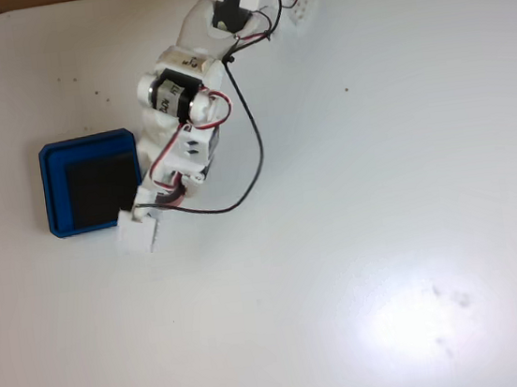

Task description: Pick the red roll and drop it in the blue box

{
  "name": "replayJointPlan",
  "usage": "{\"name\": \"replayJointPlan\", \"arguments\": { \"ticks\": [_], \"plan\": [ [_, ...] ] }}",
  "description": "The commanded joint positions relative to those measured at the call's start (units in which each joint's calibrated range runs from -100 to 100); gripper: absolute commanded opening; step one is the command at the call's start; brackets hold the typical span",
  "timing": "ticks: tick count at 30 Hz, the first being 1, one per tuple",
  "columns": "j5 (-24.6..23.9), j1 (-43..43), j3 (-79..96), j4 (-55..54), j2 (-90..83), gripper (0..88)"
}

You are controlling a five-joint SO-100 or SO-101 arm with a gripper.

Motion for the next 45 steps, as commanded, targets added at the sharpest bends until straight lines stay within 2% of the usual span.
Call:
{"name": "replayJointPlan", "arguments": {
  "ticks": [1,6,11,19,37,45],
  "plan": [
    [0.03,5.39,-3.97,0.41,-3.5,0.5],
    [0.03,12.23,-3.62,-1.41,-3.33,0.5],
    [-0.41,17.7,-3.44,-10.65,-2.75,0.5],
    [0.03,19.56,-3.44,-22.45,6.79,0.5],
    [-0.06,20.53,-3.26,-21.62,10.72,0.5],
    [-0.06,20.34,-3.26,-17.25,10.72,0.5]
  ]
}}
